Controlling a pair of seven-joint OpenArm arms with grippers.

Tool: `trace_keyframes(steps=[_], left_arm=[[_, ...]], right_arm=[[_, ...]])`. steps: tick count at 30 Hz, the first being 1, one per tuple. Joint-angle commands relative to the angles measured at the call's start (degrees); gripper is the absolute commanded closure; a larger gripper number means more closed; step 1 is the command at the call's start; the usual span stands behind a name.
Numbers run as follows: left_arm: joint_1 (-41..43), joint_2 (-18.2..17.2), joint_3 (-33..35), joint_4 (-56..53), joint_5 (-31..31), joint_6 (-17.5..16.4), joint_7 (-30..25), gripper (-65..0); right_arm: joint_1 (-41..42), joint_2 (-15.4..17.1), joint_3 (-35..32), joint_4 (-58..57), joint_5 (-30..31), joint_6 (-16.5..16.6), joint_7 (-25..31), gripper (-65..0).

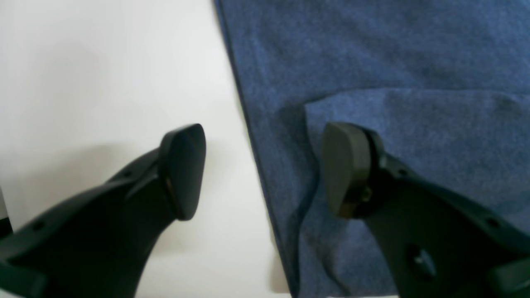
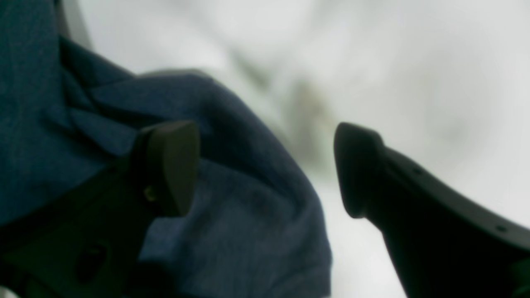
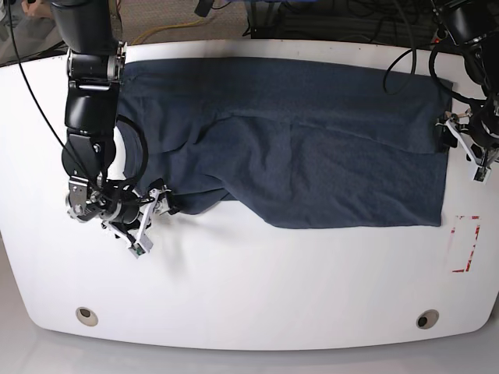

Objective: Fold the T-shirt properly
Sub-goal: 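Release the right gripper and move it to the shirt's hem corner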

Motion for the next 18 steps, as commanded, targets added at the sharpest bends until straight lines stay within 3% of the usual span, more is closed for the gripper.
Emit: trace_keyframes(steps=[1, 5, 8, 13, 18], left_arm=[[-0.62, -1.26, -0.37, 0.82, -0.67, 0.12, -0.84, -40.7], [-0.53, -1.26, -0.54, 0.82, -0.58, 0.12, -0.84, -40.7], [-0.53, -1.26, -1.69, 0.82, -0.49, 0.12, -0.84, -40.7], [-0.88, -0.29, -4.15, 0.73, -0.49, 0.12, -0.84, -41.4], [-5.54, -0.29, -1.6, 0.38, -0.49, 1.22, -0.84, -41.5]], right_arm=[[3.46, 1.14, -0.74, -5.22, 0.48, -0.07, 3.45, -48.8], [4.43, 0.87, -1.53, -8.21, 0.56, -0.07, 4.51, -48.8], [4.34, -1.5, -1.53, -8.3, 0.3, -0.07, 4.51, -48.8], [2.93, -2.64, -1.53, -8.65, 0.12, -0.07, 6.26, -47.7], [1.7, -3.43, -1.62, -8.74, 0.12, -0.07, 8.99, -30.8]])
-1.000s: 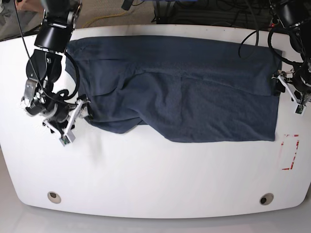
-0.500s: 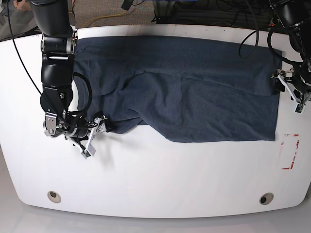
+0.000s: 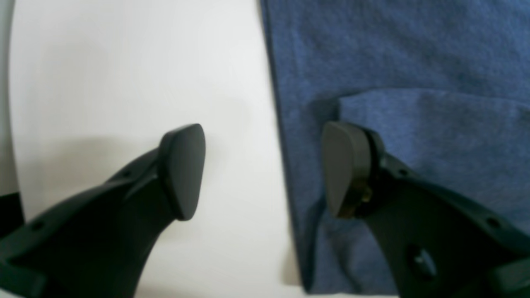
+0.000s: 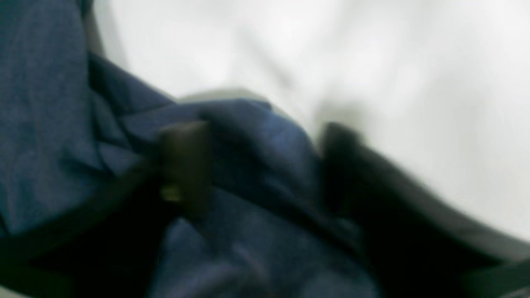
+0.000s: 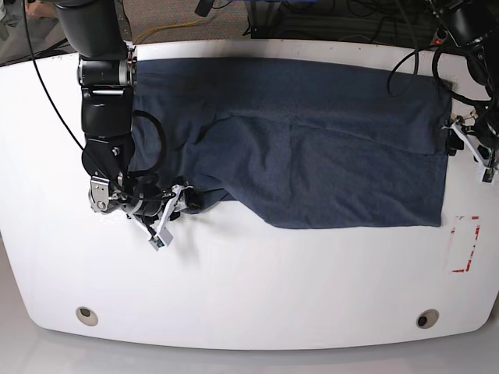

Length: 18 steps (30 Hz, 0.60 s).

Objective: Fold the T-shirt properly
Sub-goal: 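Release the right gripper and move it to the shirt's hem corner, then release the left gripper and move it to the other hem corner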

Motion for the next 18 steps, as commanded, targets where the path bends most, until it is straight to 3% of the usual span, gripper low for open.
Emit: trace_keyframes(steps=[1, 5, 7, 10, 13, 18], left_arm=[[-4.17, -1.18, 1.07, -0.32, -1.3, 2.65, -1.91, -41.7], [-9.18, -1.18, 3.18, -5.6, -1.3, 7.75, -2.18, -48.2], [-12.87, -1.18, 3.36, -8.32, -1.3, 11.35, -2.35, -52.2], [-17.45, -1.18, 4.06, -14.04, -1.21, 17.15, -4.55, -54.6], [-20.52, -1.18, 5.91, -19.4, -1.21, 20.58, -7.45, -54.6], [-23.6, -1.45, 9.51, -26.96, -1.21, 21.55, -13.96, -54.6]], right_arm=[[1.31, 0.08, 0.26, 0.57, 0.21, -0.05, 0.77, -25.0], [1.31, -0.18, 0.17, 0.57, 0.12, -0.05, 0.6, -7.1], [1.31, -0.27, 0.17, 0.57, 0.12, -0.05, 0.6, -1.6], [1.31, -0.27, 0.17, 0.66, 0.12, -0.05, 0.51, 0.0], [1.31, -0.27, 0.17, 1.01, 0.21, -0.05, 0.33, 0.0], [1.66, -0.18, 0.17, 1.01, 0.21, -0.05, -0.46, 0.0]])
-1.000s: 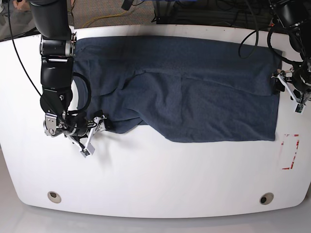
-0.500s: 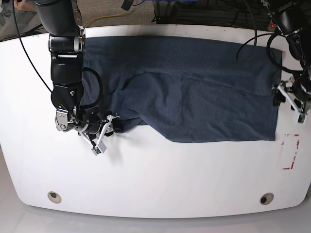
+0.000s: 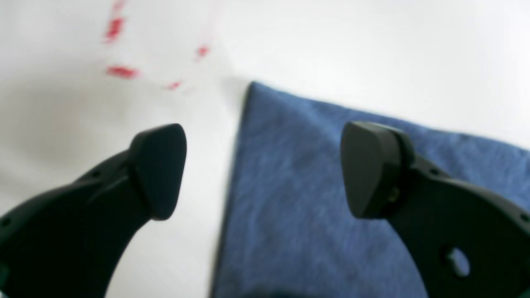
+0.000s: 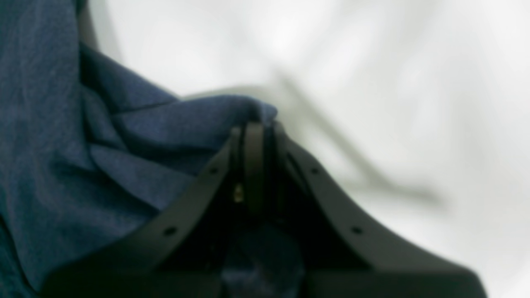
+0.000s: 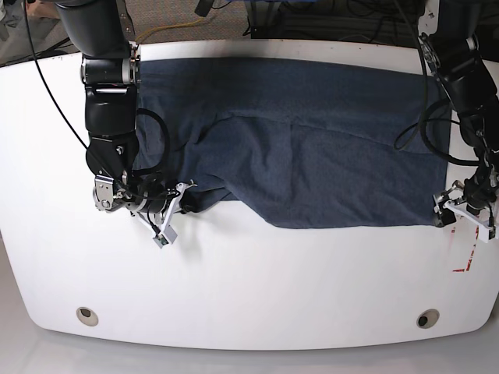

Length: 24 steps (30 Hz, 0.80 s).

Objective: Fold the T-shirt properly
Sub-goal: 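Release the left gripper and move it to the other hem corner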

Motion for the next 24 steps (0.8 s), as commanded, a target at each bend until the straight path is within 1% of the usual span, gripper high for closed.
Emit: trace_keyframes(steps=[1, 4, 7, 12, 19, 24], left_arm=[[-2.03, -1.36, 0.86, -2.64, -0.32, 0.43, -3.36, -54.6], [-3.52, -1.54, 3.23, -7.04, -0.32, 0.43, -6.44, -54.6], [-5.02, -2.5, 6.05, -11.78, -0.32, 0.43, -9.08, -54.6], [-7.22, -2.59, 10.35, -18.02, -0.32, 0.43, -13.21, -54.6], [-10.12, -2.59, 14.93, -25.94, -0.32, 0.43, -17.6, -54.6], [-11.88, -2.59, 17.74, -30.68, -0.32, 0.43, -19.19, -54.2]], right_arm=[[1.77, 0.74, 0.2, 0.97, 0.21, 0.3, 0.52, 0.0], [1.5, 0.74, 0.2, 0.97, 0.21, 0.3, 0.52, 0.0], [1.5, 0.74, 0.28, 0.97, 0.21, 0.3, 0.52, 0.0], [1.42, 0.74, 0.37, 0.97, 0.21, 0.3, 0.52, 0.0], [1.33, 0.74, 0.63, 0.97, 0.21, 0.3, 0.52, 0.0], [1.33, 0.91, 0.63, 1.06, 0.21, 0.3, 0.52, 0.0]])
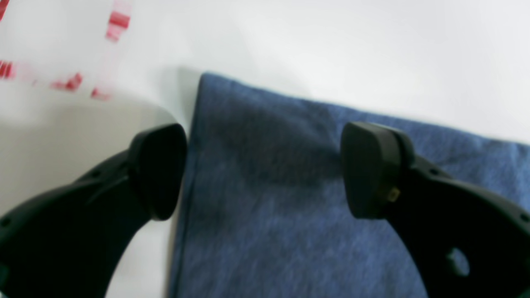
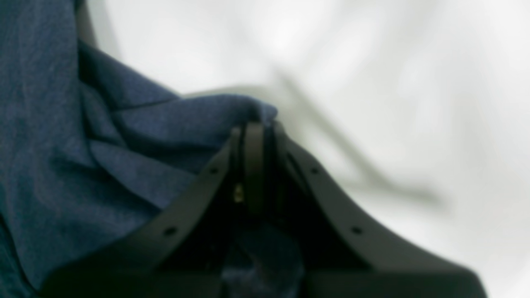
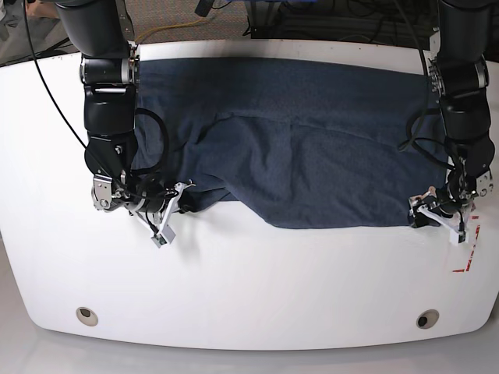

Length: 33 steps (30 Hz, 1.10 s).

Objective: Fold the T-shirt properly
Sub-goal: 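Release the left gripper and move it to the other hem corner, then grasp the hem corners with both grippers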

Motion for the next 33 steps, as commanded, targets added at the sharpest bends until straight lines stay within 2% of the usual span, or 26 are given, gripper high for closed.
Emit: trace_keyframes(steps=[1, 3, 4, 6, 8, 10, 17, 23, 33], left_arm=[[-1.23, -0.67, 0.89, -1.75, -0.32, -0.2, 0.59, -54.0], [-1.41, -0.58, 3.35, -2.54, -0.4, -0.29, 0.86, -51.4], [-1.67, -0.58, 4.49, -2.54, -0.4, -0.29, 0.77, -46.4], [-1.67, -0.58, 5.64, -2.54, -0.49, -0.2, 0.51, -30.8], [-1.67, -0.58, 5.2, -2.54, -0.49, -0.2, -0.72, -10.6], [-1.58, -0.58, 5.11, -2.63, -0.49, -0.2, -2.22, 0.0], [-1.14, -0.49, 5.11, 2.56, -0.4, -0.55, -2.39, -1.1], [3.16, -0.58, 4.41, 15.57, -0.76, -0.55, 2.7, 0.0], [9.76, -0.58, -0.08, 34.21, -0.67, -0.55, 8.07, 0.0]], right_arm=[[1.68, 1.18, 0.22, 1.12, 0.45, 0.3, 0.39, 0.0], [1.68, 1.71, 0.22, 2.0, 0.54, 0.3, 0.39, 0.0], [1.68, 1.97, 0.22, 2.62, 0.54, 0.3, 0.31, 0.0], [1.59, 2.06, 0.22, 3.94, 0.54, 0.3, 0.31, 0.0], [1.59, 2.15, 0.31, 4.99, 0.28, 0.3, 0.31, 0.0], [1.59, 2.76, 0.31, 5.34, 0.19, 0.3, 0.31, 0.0], [2.21, 4.08, 0.31, 5.43, 0.19, 0.3, 0.31, 0.0], [0.8, 6.19, 4.53, 10.09, 0.63, 0.3, -0.13, 0.0], [-0.7, 7.33, 7.43, 22.75, 0.54, 0.3, -8.66, 0.0]])
